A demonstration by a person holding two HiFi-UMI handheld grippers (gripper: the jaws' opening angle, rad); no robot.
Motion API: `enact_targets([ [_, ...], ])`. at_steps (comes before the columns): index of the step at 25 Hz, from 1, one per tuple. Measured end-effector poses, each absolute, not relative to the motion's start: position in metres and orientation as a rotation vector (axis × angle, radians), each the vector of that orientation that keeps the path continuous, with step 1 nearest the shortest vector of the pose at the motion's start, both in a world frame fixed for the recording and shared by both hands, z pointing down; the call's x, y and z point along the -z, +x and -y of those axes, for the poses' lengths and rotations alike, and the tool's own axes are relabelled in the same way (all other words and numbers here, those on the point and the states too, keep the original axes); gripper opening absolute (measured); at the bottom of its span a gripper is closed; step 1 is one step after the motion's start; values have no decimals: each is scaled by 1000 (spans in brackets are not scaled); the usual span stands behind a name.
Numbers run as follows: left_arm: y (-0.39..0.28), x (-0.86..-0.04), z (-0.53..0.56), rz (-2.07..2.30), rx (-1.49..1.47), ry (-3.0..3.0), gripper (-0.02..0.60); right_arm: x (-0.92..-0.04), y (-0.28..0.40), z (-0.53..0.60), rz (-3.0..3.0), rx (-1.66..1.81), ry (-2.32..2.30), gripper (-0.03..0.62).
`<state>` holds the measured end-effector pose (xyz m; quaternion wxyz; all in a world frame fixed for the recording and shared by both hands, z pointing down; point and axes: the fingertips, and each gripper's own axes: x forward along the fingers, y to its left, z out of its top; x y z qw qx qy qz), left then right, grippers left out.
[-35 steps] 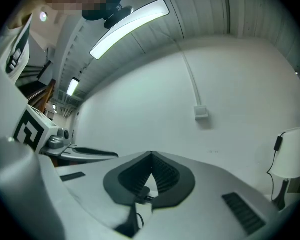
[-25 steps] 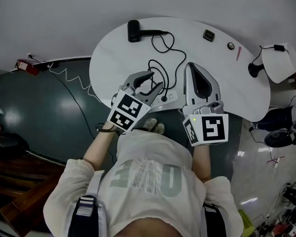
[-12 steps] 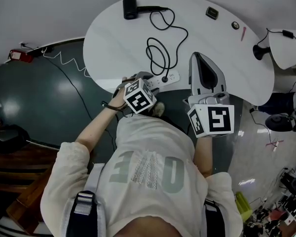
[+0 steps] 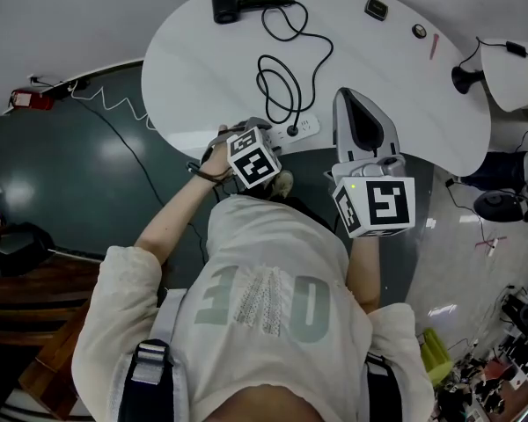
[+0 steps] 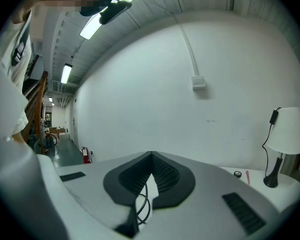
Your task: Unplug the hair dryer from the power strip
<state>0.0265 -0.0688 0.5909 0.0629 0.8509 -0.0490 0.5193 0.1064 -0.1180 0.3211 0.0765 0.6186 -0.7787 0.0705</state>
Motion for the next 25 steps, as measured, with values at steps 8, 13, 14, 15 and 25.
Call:
enact_targets([
  [8, 28, -593, 87, 218, -1512, 2546, 221, -376, 87, 122, 2460, -320, 1679, 136],
  [13, 29, -590, 87, 212, -1523, 2519, 221, -458, 71, 115, 2467, -473, 1561, 144],
  [14, 30, -590, 87, 214, -1523, 2516, 221, -474, 69, 114, 2448, -499, 1542, 144],
  [15, 31, -590, 88, 217, -1522, 2515, 221, -490, 67, 114, 2426, -514, 1517, 144],
  [25, 30, -591, 86, 174, -1557, 2477, 222, -544, 51, 116, 2334, -488, 1459, 58],
])
